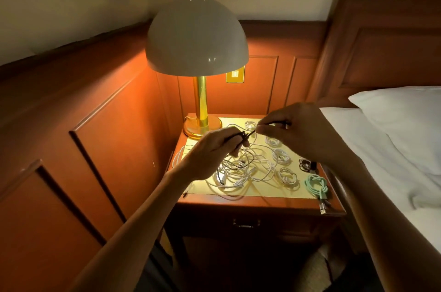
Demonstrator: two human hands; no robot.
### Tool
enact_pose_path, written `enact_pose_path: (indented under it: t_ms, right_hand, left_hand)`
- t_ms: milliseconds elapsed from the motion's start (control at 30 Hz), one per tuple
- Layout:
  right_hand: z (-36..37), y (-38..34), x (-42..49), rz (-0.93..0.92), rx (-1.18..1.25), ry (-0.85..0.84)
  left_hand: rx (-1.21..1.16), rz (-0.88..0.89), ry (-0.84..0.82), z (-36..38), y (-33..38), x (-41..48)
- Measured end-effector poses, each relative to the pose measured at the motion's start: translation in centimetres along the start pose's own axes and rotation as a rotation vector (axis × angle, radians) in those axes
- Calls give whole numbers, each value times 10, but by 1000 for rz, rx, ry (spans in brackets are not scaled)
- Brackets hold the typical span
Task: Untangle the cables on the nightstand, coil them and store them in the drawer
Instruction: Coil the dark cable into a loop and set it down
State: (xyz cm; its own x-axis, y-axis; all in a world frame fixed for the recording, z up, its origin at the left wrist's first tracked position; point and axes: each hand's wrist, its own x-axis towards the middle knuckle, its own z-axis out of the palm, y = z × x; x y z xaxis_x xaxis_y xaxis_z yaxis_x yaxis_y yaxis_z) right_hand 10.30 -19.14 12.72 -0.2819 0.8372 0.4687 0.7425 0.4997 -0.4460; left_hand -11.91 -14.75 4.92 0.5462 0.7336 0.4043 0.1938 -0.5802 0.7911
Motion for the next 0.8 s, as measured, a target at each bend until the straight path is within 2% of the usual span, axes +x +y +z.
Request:
enact_pose_path:
  t_ms: [133,233,400,567,667,800]
  right_hand:
    - [11,5,3,43,452,-34]
    - [37,-1,-3,120,719,78]
    - [90,-11,-19,229,717,284]
    - [93,-23,-12,515,1103,232]
    - [89,-19,-8,566,1112,208]
    - [83,-13,-10,673,1163,115]
  left_hand:
    - [-466,-100,-49,4,22,-8]
    - [-768,-100,44,5,30,-7]
    - [-1131,-127,303,16,40,7]
    - [-1171,-127,503,39,40,18]
    - [-1102,-125,608,51,37,22]
    - [-903,-111,631,58,32,21]
